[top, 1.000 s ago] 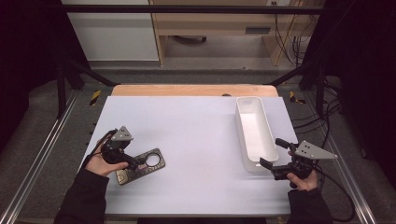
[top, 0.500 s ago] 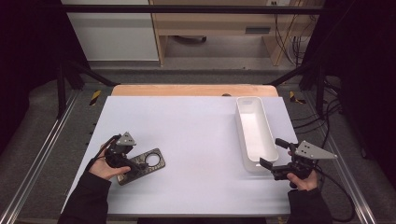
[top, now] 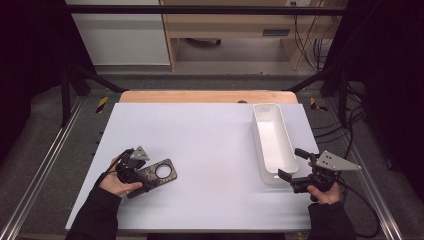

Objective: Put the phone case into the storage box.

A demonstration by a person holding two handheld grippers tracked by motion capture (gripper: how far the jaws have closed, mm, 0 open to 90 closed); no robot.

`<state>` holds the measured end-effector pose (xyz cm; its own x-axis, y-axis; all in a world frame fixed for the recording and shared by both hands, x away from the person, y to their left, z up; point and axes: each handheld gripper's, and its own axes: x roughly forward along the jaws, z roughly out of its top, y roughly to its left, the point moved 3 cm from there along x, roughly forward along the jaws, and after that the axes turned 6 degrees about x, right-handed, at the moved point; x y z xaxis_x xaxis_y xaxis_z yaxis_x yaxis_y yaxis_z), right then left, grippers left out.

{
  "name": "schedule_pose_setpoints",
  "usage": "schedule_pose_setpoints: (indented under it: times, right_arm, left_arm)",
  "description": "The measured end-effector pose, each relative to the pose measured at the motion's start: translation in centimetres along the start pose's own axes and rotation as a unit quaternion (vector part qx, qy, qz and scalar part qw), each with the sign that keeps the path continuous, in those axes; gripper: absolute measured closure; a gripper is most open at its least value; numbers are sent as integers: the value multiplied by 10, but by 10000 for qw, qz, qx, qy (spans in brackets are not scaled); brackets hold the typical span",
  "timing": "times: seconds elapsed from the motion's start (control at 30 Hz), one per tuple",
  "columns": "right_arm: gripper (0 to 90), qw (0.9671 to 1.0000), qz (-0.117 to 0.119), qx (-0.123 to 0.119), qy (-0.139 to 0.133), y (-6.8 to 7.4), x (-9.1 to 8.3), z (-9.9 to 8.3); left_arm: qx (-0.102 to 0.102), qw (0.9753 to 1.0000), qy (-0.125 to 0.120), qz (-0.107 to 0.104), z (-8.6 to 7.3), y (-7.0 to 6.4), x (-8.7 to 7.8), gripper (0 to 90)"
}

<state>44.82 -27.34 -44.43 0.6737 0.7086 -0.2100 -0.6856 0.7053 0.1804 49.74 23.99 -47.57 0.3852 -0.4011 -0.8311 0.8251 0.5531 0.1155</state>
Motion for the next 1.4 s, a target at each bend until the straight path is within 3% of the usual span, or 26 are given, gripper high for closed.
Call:
schedule_pose_setpoints:
  times: [0.47,1.4]
  right_arm:
    - [4,10000,3,-15,0,0,0,0]
    - [4,10000,18,-15,14,1,1,0]
  left_arm:
    - [177,9995,251,21,0,-5,10,4]
    - [321,9986,415,-113,-2,-3,18,66]
